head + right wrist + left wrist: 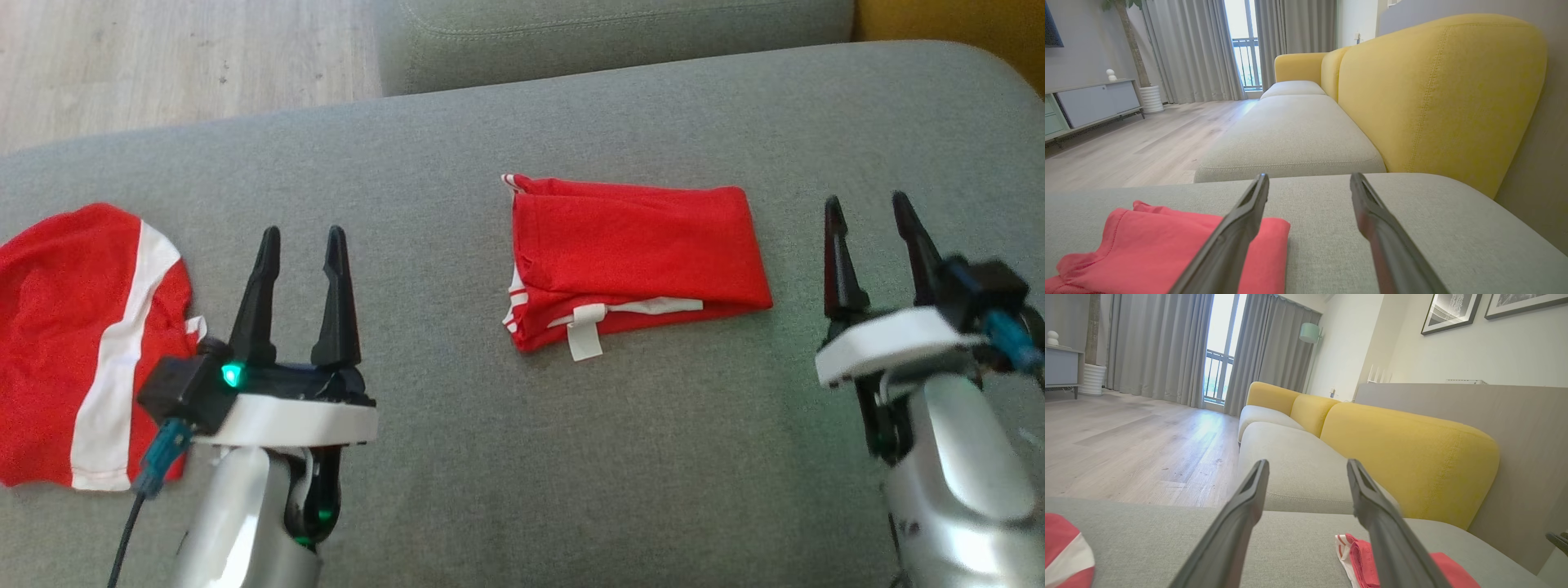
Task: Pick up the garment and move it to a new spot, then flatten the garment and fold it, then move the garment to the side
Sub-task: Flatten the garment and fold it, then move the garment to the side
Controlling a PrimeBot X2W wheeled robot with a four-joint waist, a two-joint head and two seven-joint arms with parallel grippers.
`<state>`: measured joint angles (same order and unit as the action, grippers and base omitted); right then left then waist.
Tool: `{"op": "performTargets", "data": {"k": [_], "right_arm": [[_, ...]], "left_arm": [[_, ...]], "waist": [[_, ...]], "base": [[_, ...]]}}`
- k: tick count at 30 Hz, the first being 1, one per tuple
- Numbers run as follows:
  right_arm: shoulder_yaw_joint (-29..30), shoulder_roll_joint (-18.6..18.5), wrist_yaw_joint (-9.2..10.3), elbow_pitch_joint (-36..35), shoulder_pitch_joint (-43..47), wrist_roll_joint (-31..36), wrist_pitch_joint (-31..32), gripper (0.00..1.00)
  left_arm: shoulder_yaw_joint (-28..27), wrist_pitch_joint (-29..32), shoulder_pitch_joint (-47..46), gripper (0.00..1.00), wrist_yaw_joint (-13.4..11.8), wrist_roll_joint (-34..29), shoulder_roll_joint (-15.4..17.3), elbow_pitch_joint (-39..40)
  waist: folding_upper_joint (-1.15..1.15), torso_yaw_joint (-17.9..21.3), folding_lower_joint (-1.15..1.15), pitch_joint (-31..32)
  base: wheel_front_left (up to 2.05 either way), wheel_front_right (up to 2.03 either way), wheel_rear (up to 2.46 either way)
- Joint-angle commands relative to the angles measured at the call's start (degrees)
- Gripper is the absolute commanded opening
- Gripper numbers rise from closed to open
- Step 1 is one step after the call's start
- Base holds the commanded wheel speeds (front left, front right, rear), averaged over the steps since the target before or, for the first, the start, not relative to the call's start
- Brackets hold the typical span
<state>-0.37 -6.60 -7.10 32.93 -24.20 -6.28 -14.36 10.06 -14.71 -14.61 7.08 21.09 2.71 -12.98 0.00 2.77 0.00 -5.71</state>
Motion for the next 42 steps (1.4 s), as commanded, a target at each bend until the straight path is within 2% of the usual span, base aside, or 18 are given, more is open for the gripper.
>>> {"op": "performTargets", "data": {"k": [1, 9, 25, 31, 35, 42], "right_arm": [[0.5, 1.4, -0.39, -5.2, 1.0, 1.9, -0.6, 1.0], [4.2, 3.5, -0.39, -12.9, 8.7, 3.9, -0.6, 1.0], [4.4, 3.7, -0.39, -14.4, 8.7, 3.0, 0.7, 1.0], [3.7, 3.7, -0.39, -11.7, 5.2, 2.8, 3.4, 1.0], [3.9, 3.7, -0.39, -7.5, 2.7, 2.6, 5.5, 1.0], [9.2, 3.7, -0.39, 2.9, -2.0, 4.2, 9.1, 1.0]], "left_arm": [[-2.6, -0.3, -0.4, 1.0, 0.1, -0.9, 0.2, 2.1], [-3.4, -0.3, 1.6, 1.0, 0.2, -2.2, 0.2, 3.0], [-1.8, -0.3, 1.5, 1.0, 0.1, -2.5, 0.2, 2.8], [-0.7, -0.3, 0.3, 1.0, 0.2, -2.3, 0.2, 2.8], [0.2, -0.3, -0.4, 1.0, 0.2, -2.0, 0.2, 2.5], [1.4, -0.3, -1.3, 1.0, 0.3, -1.4, 0.2, 2.0]], "waist": [[0.0, 0.3, 0.0, 0.0], [0.0, 0.7, 0.0, -0.3], [0.0, -1.1, 0.0, -1.6], [0.0, -3.3, 0.0, -3.7], [0.0, -5.2, 0.0, -4.9], [0.0, -8.2, 0.0, -6.3]], "base": [[0.0, 0.0, 0.0], [0.0, 0.0, 0.0], [0.0, 0.0, 0.0], [0.0, 0.0, 0.0], [0.0, 0.0, 0.0], [0.0, 0.0, 0.0]]}}
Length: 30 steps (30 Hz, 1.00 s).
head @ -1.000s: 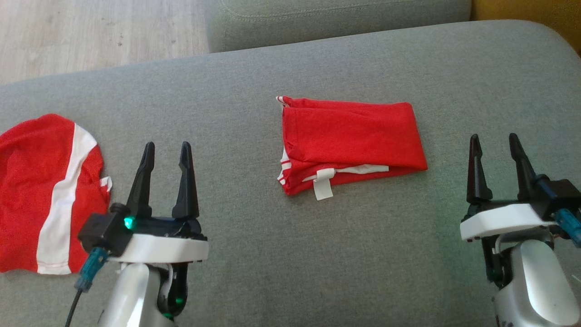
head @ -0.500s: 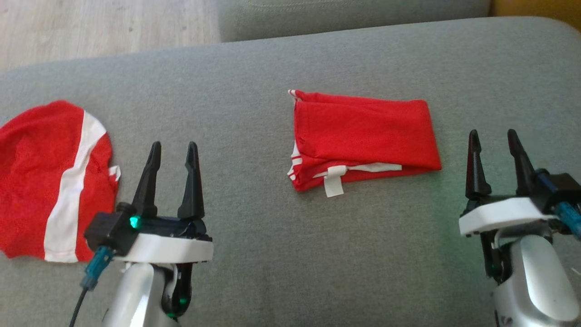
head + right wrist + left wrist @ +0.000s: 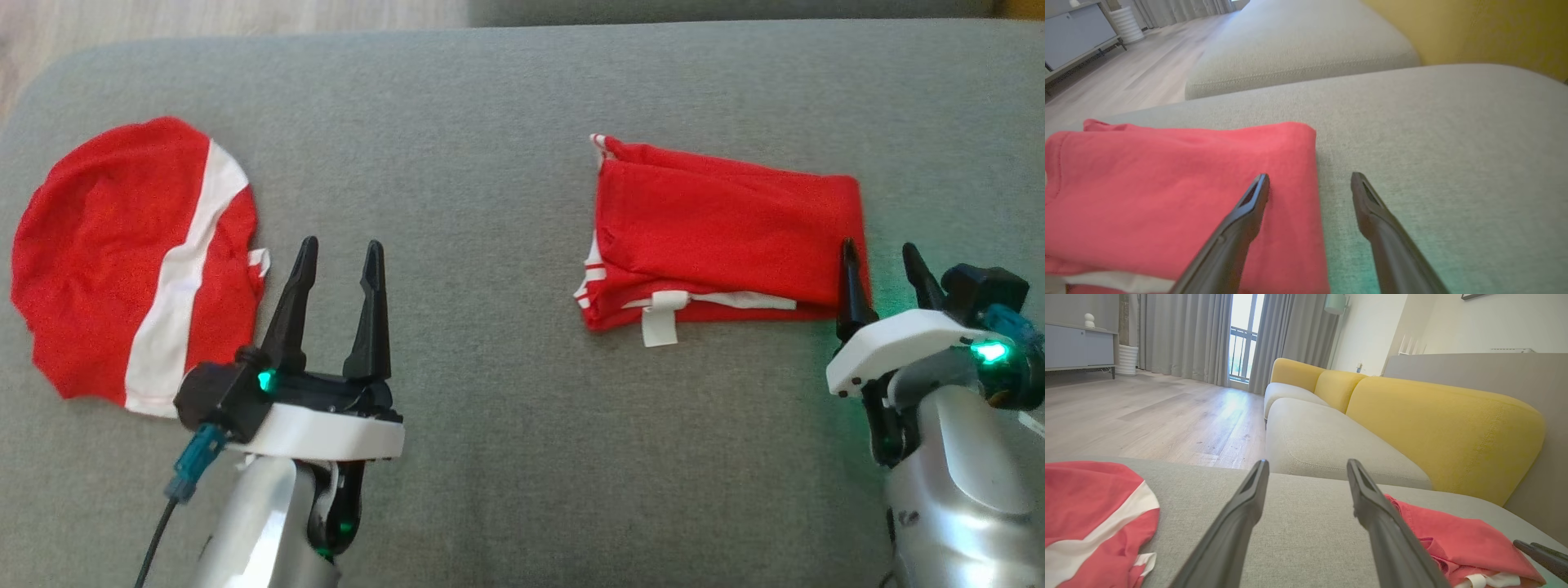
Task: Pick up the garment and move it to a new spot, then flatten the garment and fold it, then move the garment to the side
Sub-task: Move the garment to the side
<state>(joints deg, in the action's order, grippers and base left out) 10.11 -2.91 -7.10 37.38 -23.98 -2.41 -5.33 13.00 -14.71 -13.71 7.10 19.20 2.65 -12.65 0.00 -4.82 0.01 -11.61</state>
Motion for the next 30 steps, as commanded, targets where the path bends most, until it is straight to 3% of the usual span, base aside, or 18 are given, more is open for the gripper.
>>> {"op": "performTargets", "data": {"k": [1, 12, 13, 14, 19, 24, 30], "right_arm": [[-0.7, 0.0, -0.39, 0.1, -2.9, 0.2, 0.3, 1.0], [-2.0, 0.0, -0.39, 14.9, -8.7, -1.9, -0.3, 1.0], [-2.6, 0.0, -0.39, 15.9, -9.1, -2.2, -0.6, 0.33], [-3.0, 0.0, -0.39, 16.8, -9.6, -2.2, -1.0, 0.0], [-2.4, 0.0, -0.39, 18.5, -11.5, 1.6, -4.4, 0.0], [-0.3, -0.7, -0.39, 15.7, -12.7, 9.4, -6.1, 0.0], [-1.3, -8.4, -0.39, 11.8, -13.6, 12.6, -4.4, 0.0]], "left_arm": [[-1.4, -0.3, -2.3, 1.0, 0.3, 0.5, 0.2, 1.6], [-0.4, -0.3, -3.0, 1.0, 0.3, 1.0, 0.2, 1.3], [-0.4, -0.3, -3.1, 1.0, 0.3, 1.0, 0.2, 1.2], [-0.4, -0.3, -3.1, 1.0, 0.3, 1.0, 0.2, 1.2], [-1.0, -0.3, -3.2, 1.0, 0.3, 0.8, 0.2, 1.0], [-1.8, -0.3, -3.0, 1.0, 0.3, 0.5, 0.2, 1.1], [-1.9, -0.3, -3.6, 1.0, 0.3, 0.6, 0.2, 1.6]], "waist": [[0.0, -0.9, -0.01, -0.7], [0.0, -2.6, -0.01, -2.4], [0.0, -2.6, -0.01, -2.5], [0.0, -2.6, -0.01, -2.6], [0.0, -1.7, -0.01, -2.4], [0.0, 0.6, -0.01, -1.9], [0.0, 2.2, -0.01, -2.6]], "base": [[0.0, 0.0, 0.0], [0.0, 0.0, 0.0], [0.0, 0.0, 0.0], [0.0, 0.0, 0.0], [0.0, 0.0, 0.0], [0.0, 0.0, 0.0], [0.0, 0.0, 0.0]]}}
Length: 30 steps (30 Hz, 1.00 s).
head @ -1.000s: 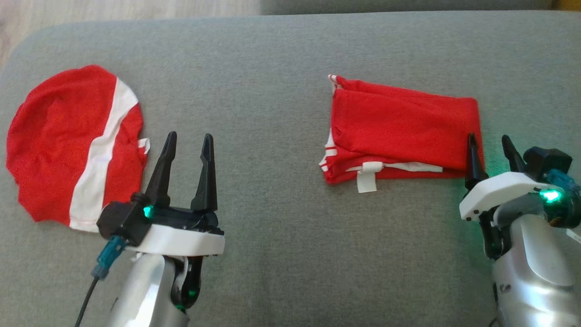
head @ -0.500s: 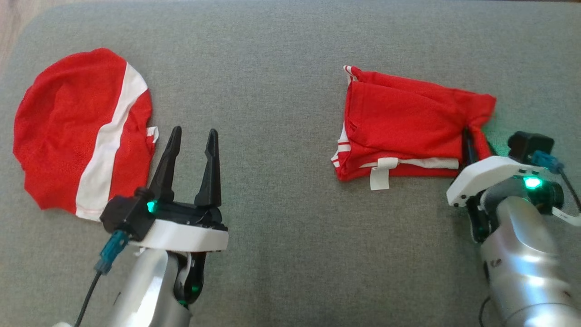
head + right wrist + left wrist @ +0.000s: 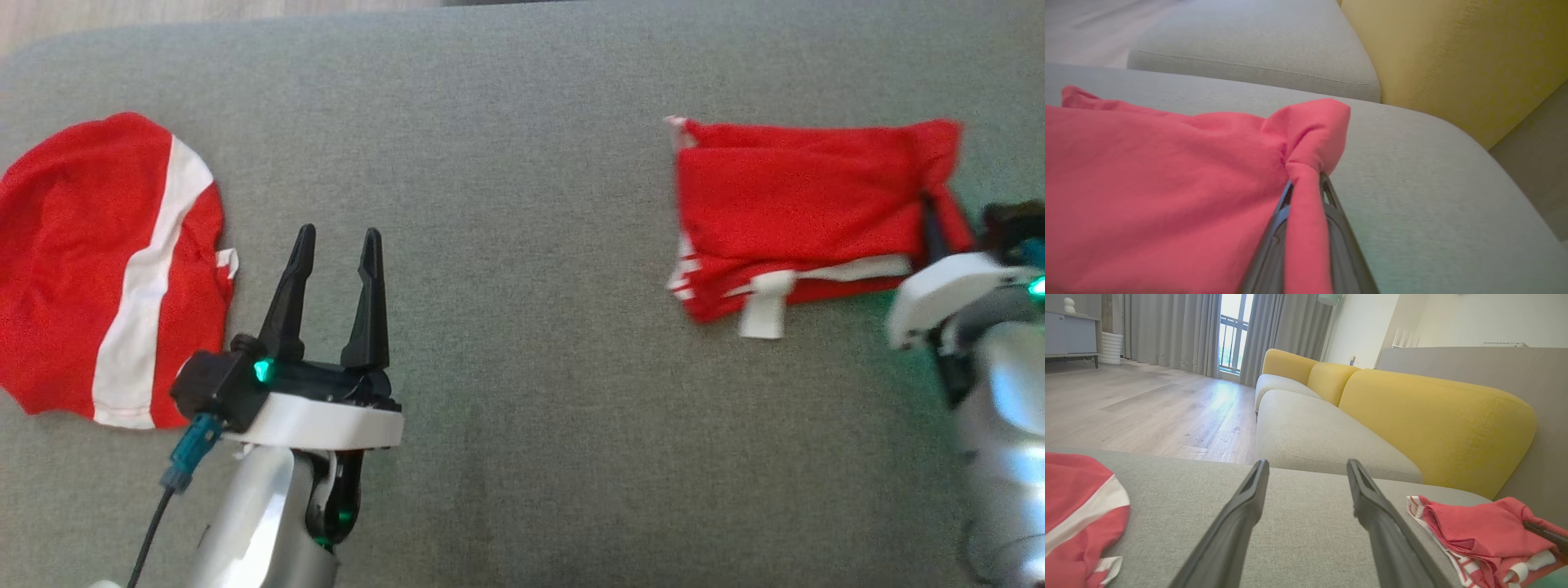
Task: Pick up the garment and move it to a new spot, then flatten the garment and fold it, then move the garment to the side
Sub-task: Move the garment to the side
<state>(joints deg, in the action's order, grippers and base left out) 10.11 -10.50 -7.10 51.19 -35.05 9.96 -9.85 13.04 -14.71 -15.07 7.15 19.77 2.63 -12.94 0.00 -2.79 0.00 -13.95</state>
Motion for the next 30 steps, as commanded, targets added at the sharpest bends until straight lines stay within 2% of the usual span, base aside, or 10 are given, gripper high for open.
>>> {"op": "performTargets", "data": {"k": [1, 7, 13, 21, 30], "right_arm": [[-1.7, -2.4, -0.39, -2.4, -2.6, 0.3, 0.5, 0.0], [-3.5, -11.8, -0.39, -3.9, -2.7, -1.5, 2.9, 0.0], [-4.7, -18.4, -0.39, -4.0, -2.6, -4.0, 4.4, 0.0], [-5.1, -22.7, -0.39, -3.5, -3.9, -3.8, 5.8, 0.0], [0.4, -25.3, -0.39, -3.1, -5.1, -0.6, 6.5, 0.0]], "left_arm": [[-1.9, -0.3, -2.4, 1.0, 0.3, 0.0, 0.2, 2.0], [-1.8, -0.3, -3.3, 1.0, 0.3, -0.1, 0.2, 2.3], [-1.5, -0.3, -4.2, 1.0, 0.3, -0.2, 0.2, 2.1], [-0.8, -0.3, -5.5, 1.0, 0.3, -0.3, 0.2, 2.0], [-0.6, -0.3, -6.5, 1.0, 0.3, -0.3, 0.2, 2.3]], "waist": [[0.0, 0.3, 0.0, -0.5], [0.0, 0.4, 0.0, -2.3], [0.0, -0.1, 0.0, -3.9], [0.0, -0.8, 0.0, -5.8], [0.0, -1.5, 0.0, -7.5]], "base": [[0.0, 0.0, 0.0], [0.0, 0.0, 0.0], [0.0, 0.0, 0.0], [0.0, 0.0, 0.0], [0.0, 0.0, 0.0]]}}
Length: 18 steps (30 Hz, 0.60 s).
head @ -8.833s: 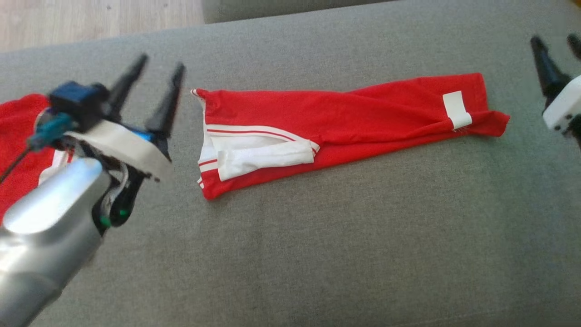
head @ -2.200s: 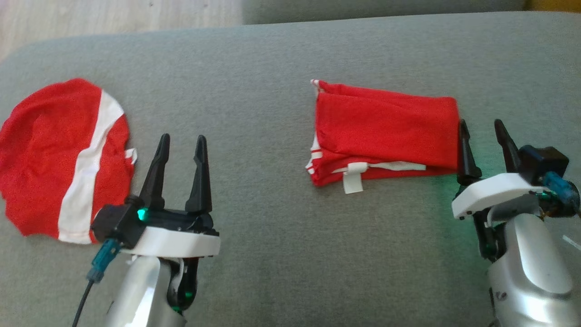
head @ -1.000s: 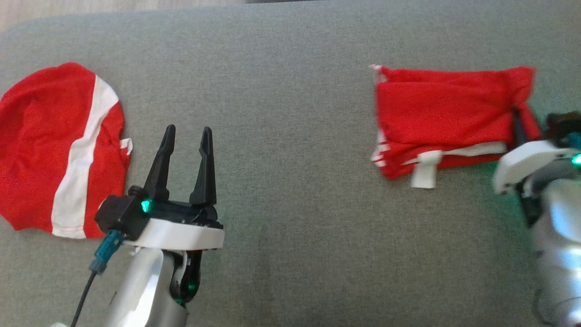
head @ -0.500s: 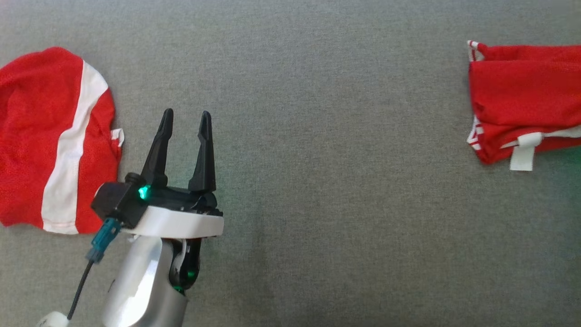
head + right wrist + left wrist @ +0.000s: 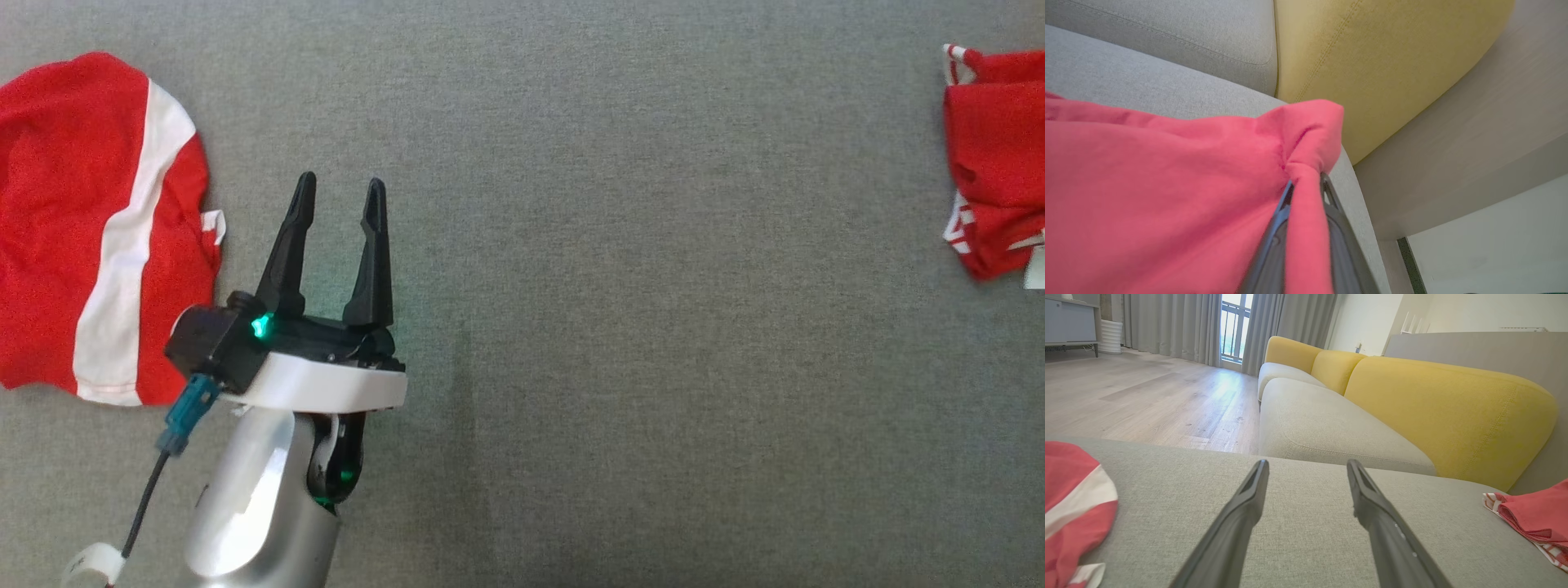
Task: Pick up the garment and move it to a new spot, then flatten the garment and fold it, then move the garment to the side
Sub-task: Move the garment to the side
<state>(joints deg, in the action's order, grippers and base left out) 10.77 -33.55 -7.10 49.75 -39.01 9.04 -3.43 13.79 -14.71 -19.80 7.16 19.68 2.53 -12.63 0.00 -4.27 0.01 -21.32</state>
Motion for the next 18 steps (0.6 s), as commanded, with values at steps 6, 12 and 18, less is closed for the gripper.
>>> {"op": "performTargets", "data": {"k": [6, 12, 18], "right_arm": [[2.6, -0.4, -0.39, -2.9, -2.3, 2.1, -0.9, 1.0], [4.6, 4.6, -0.39, -6.0, -2.7, 2.6, -3.6, 1.0], [2.5, 13.1, -0.39, -13.1, -1.1, -1.4, -6.5, 1.0]], "left_arm": [[-1.3, -0.3, -2.0, 1.0, 0.3, -0.2, 0.3, 1.8], [-2.0, -0.3, -1.2, 1.0, 0.3, -0.2, 0.3, 1.5], [-3.8, -0.3, 0.9, 1.0, 0.3, -0.4, 0.3, 2.2]], "waist": [[0.0, 0.0, -0.01, 0.0], [0.0, 1.2, -0.01, 3.2], [0.0, 2.7, -0.01, 7.8]], "base": [[0.0, 0.0, 0.0], [0.0, 0.0, 0.0], [0.0, 0.0, 0.0]]}}
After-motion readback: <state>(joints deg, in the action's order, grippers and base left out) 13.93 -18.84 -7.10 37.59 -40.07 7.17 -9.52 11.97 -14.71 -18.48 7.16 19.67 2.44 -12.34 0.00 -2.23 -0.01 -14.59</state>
